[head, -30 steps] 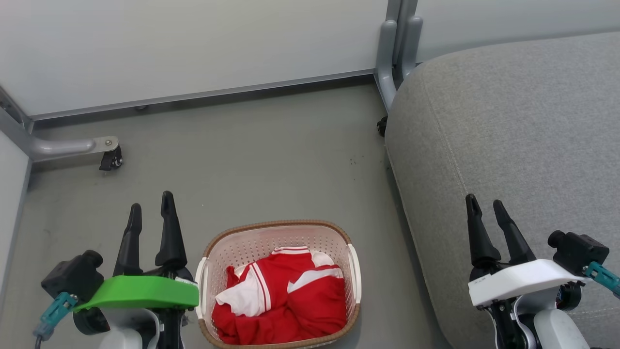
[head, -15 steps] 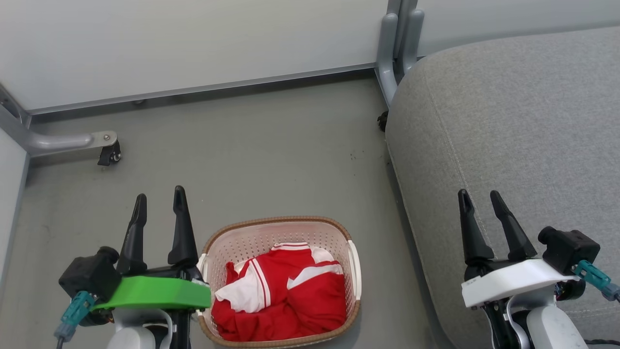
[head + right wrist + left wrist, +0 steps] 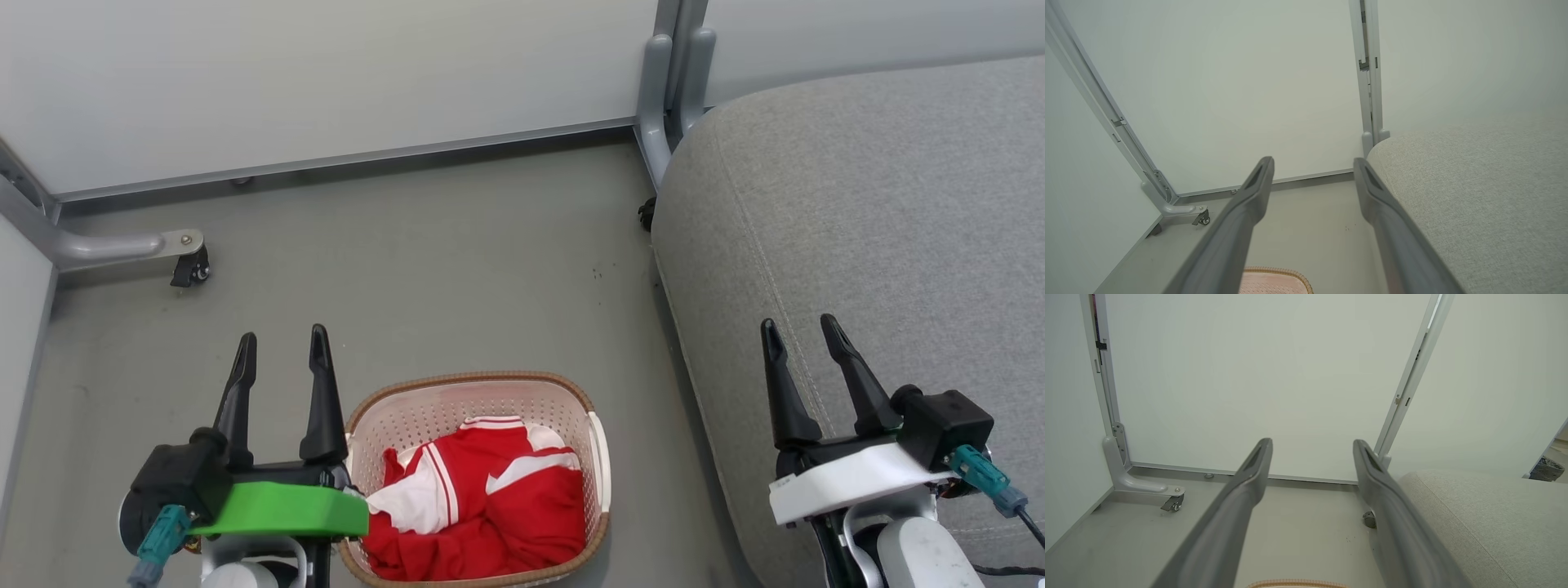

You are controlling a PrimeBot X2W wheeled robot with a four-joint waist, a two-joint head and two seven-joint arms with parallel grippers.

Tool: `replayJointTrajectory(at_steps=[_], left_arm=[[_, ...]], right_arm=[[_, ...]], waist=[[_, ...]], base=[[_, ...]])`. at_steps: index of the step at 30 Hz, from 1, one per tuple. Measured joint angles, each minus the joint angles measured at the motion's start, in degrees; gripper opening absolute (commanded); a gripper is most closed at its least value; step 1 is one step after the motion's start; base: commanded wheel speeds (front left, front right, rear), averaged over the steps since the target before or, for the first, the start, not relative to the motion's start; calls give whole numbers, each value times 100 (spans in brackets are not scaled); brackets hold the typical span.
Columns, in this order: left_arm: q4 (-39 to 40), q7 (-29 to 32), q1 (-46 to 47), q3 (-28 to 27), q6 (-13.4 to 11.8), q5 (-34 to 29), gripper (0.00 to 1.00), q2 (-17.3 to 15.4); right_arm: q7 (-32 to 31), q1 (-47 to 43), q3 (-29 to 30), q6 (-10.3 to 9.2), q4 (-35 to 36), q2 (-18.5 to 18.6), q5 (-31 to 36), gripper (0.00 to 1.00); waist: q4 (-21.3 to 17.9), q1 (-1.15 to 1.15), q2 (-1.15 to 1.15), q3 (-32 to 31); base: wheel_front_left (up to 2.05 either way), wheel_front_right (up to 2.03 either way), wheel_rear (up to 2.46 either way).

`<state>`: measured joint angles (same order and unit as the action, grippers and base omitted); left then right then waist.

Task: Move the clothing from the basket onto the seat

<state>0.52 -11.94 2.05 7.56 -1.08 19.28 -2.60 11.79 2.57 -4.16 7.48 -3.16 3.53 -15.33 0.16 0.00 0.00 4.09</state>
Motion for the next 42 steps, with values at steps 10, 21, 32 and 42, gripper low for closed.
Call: replayJointTrajectory(at_steps=[10, 21, 32, 42], left_arm=[[-29, -113, -145, 37, -19, -485, 100, -3], [-69, -227, -171, 121, 54, -937, 100, -7], [8, -321, -207, 164, 3, -1215, 100, -9], [-31, -321, -207, 182, 53, -1182, 100, -10]], right_arm=[[120, -110, -9, 0, 66, -15, 477, 100], [244, -149, -31, 0, 92, -35, 948, 100], [326, -176, -30, 1, 169, -48, 1259, 100], [326, -176, -3, 1, 193, -54, 1260, 100]], waist=[[3, 0, 0, -81], [-13, 0, 0, -79], [-17, 0, 0, -44], [-4, 0, 0, -25]], base=[[0, 0, 0], [0, 0, 0], [0, 0, 0], [0, 0, 0]])
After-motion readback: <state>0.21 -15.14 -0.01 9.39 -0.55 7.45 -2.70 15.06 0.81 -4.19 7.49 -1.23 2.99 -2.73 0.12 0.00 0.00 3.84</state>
